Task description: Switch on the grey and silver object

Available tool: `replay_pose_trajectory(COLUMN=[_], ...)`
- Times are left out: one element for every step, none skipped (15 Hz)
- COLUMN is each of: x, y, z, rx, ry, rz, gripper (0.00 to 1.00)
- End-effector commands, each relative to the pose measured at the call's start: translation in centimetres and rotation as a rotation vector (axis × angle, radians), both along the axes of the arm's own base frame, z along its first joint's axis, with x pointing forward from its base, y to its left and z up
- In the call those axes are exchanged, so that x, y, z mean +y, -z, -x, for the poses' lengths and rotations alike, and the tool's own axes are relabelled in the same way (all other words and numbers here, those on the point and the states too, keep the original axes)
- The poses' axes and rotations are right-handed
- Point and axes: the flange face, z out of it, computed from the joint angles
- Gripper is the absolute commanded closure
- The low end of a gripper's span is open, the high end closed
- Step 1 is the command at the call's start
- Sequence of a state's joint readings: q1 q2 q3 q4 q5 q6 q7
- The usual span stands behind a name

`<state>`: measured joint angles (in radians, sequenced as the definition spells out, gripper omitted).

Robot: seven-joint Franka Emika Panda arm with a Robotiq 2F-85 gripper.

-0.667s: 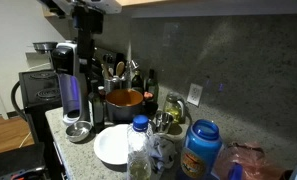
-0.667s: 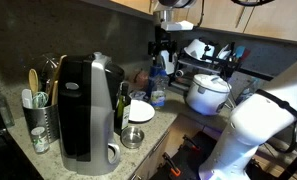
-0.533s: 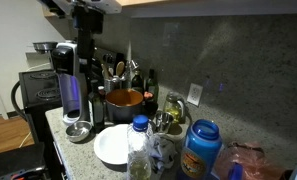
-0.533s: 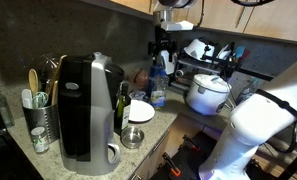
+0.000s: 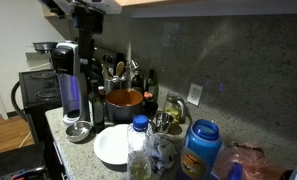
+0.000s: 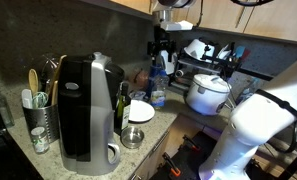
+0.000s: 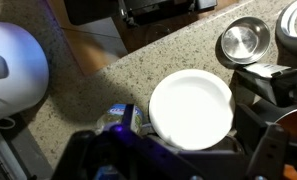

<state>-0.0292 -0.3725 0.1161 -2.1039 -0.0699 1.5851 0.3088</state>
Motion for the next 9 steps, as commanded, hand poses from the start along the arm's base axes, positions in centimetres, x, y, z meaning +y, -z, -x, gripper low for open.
replay_pose_trajectory(x=[1.9, 2.7, 3.5, 4.4, 5.2, 6.1, 6.9, 7.7, 8.6], y=[-0.9, -1.2, -1.5, -1.9, -2.2, -2.7, -3.1, -3.6, -4.1], z=[-1.0, -1.3, -1.5, -1.8, -2.1, -2.3, -2.5, -2.7, -3.0], rx=[0.008, 0.007, 0.006, 0.005, 0.002, 0.002, 0.002, 0.003, 0.003], ry=[-0.086, -0.116, -0.146, -0.174, -0.197, -0.225, -0.25, -0.281, -0.313], rz=[-0.013, -0.017, -0.014, -0.01, -0.01, -0.012, -0.017, -0.029, -0.037], gripper=[0.0, 0.0, 0.0, 0.0, 0.0, 0.0, 0.0, 0.0, 0.0])
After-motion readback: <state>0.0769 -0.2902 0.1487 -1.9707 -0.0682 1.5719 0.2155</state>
